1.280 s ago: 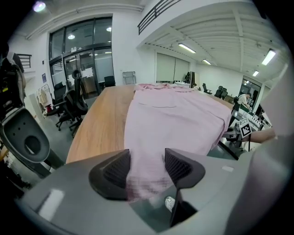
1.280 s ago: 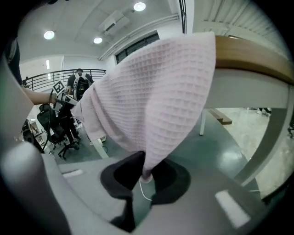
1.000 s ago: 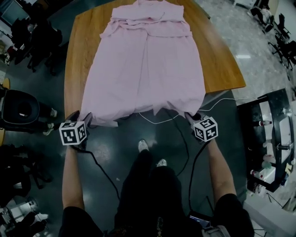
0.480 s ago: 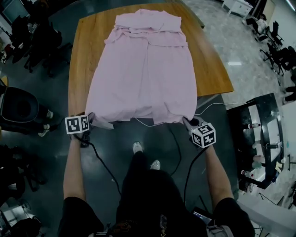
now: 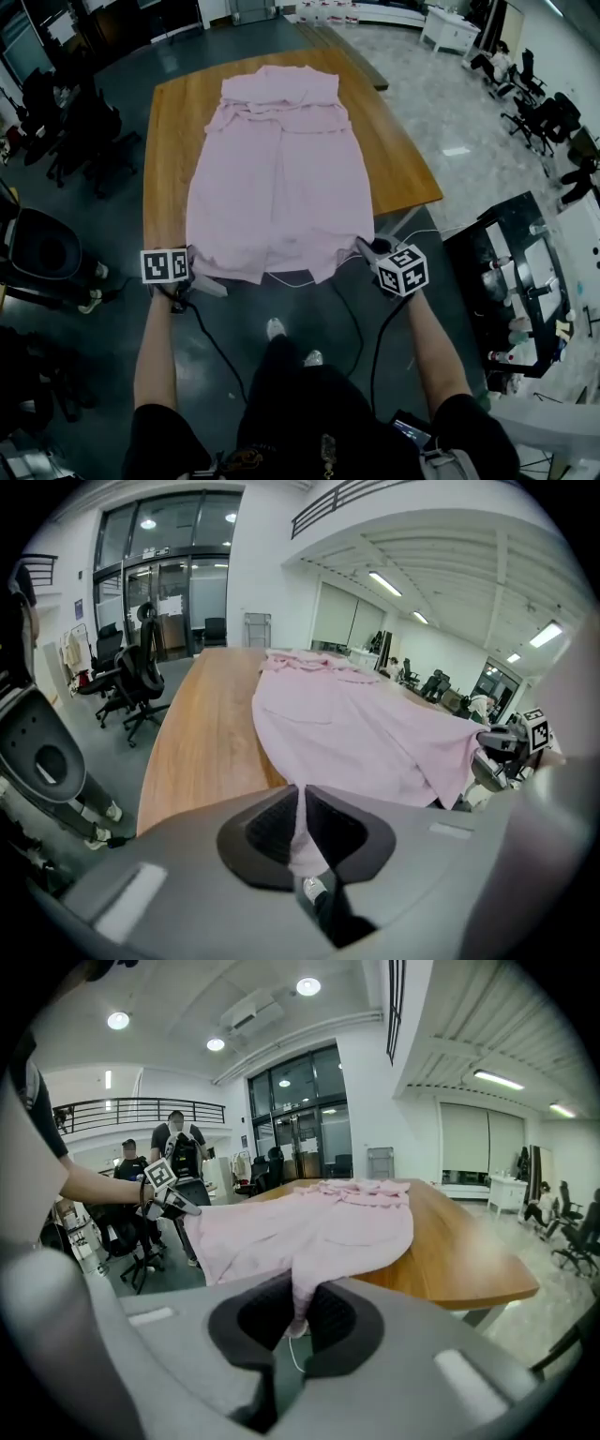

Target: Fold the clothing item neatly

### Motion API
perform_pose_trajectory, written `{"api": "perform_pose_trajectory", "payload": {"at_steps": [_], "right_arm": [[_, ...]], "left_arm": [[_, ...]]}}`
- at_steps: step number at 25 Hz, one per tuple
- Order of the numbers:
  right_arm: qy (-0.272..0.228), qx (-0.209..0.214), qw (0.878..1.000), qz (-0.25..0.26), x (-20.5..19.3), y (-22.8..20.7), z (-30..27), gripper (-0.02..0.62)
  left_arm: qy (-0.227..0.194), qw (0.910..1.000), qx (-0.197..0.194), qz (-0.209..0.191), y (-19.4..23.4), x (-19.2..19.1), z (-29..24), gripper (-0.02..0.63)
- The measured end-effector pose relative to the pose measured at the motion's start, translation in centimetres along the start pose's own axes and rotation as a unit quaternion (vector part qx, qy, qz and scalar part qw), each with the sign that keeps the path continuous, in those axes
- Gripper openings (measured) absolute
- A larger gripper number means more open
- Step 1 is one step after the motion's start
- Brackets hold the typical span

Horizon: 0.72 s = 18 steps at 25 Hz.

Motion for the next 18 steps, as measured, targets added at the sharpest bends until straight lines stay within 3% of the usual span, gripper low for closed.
{"api": "perform_pose_trajectory", "payload": {"at_steps": [5, 10, 14, 18], "right_arm": [[-0.031, 0.003, 0.999, 0.014, 3.7, -0.3, 0.0, 0.014], [-0.058, -0.002, 0.998, 0.019, 7.8, -0.8, -1.7, 0.014], [-0.077, -0.016, 0.997, 0.02, 11.3, -1.1, -3.6, 0.014], [-0.086, -0.039, 0.995, 0.016, 14.3, -2.4, -5.4, 0.014]], "left_arm": [[-0.066, 0.9971, -0.034, -0.018, -2.5, 5.0, 2.4, 0.031], [-0.116, 0.9885, -0.072, -0.066, -3.8, 11.4, 3.1, 0.031], [-0.136, 0.9806, -0.103, -0.096, -3.3, 16.5, 2.5, 0.031], [-0.136, 0.9786, -0.11, -0.108, -1.9, 20.5, 1.0, 0.031]]}}
Point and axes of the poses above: the fingertips, and each gripper's own axes: z backward along the fingers, y to its left, x out of its top, the point moved 10 cm from there along z, backward along the fingers, and after that the axes turned 6 degrees about -x, right-handed, at the moved point
